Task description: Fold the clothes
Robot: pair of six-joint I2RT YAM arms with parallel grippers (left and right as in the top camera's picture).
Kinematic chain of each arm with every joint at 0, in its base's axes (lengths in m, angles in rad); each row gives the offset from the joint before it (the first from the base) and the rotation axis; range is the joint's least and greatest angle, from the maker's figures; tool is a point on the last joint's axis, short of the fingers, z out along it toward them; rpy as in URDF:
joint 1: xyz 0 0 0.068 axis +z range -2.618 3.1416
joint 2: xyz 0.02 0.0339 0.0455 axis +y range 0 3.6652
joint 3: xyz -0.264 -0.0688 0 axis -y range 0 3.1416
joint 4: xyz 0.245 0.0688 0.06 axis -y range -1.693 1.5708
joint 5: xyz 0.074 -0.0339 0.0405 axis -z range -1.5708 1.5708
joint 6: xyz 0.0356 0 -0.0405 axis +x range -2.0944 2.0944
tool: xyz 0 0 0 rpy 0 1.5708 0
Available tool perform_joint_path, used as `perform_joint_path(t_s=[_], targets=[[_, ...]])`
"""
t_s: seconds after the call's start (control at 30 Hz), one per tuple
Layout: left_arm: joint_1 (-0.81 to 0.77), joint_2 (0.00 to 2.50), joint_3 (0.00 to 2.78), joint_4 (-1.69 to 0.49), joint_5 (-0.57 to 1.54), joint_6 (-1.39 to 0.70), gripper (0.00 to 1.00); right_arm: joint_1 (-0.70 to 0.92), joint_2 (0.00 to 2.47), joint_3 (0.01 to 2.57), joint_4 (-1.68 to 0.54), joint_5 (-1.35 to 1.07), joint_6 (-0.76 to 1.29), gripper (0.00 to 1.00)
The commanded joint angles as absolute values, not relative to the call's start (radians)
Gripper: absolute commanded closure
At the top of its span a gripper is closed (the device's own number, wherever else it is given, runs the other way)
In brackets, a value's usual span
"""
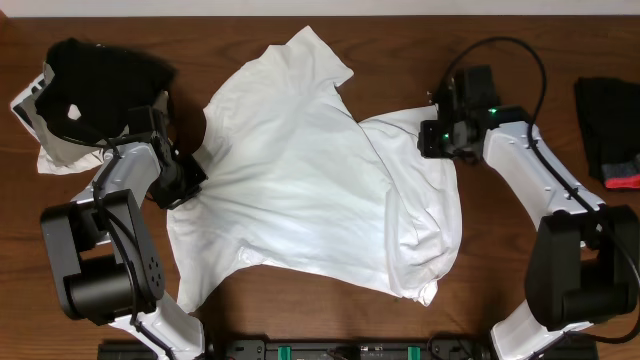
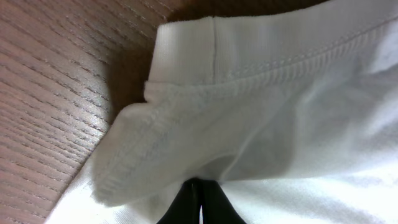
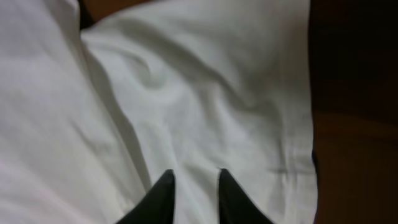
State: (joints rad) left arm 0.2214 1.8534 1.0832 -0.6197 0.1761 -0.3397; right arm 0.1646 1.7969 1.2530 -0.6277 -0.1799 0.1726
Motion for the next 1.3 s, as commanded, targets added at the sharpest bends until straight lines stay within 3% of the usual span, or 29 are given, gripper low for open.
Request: perform_joint_path(t_s=[0.0, 0.1, 0.27, 0.77, 1.27], targets=[[0.230, 1.876, 1.077, -0.629, 0.123, -0.342, 0.94, 0.187, 1.816, 1.276, -0.590, -0.087, 0.191, 0.89], [0.230, 1.876, 1.077, -0.629, 0.123, -0.342, 0.94, 0.196, 1.850, 1.276, -0.549, -0.096, 0.188, 0.96], [0.230, 1.876, 1.077, -0.628, 0.123, -0.342, 0.94, 0.204, 1.881, 1.276, -0.516, -0.130, 0.186, 0.98], [0.230, 1.876, 1.077, -0.627, 0.123, -0.342, 0.94, 0.208, 1.996, 1.276, -0.508, -0.186, 0.205, 0.99], [0.230, 1.876, 1.077, -0.624, 0.122, -0.342, 0.94, 0.121, 2.073, 1.279, -0.505, -0.029, 0.186, 0.99]])
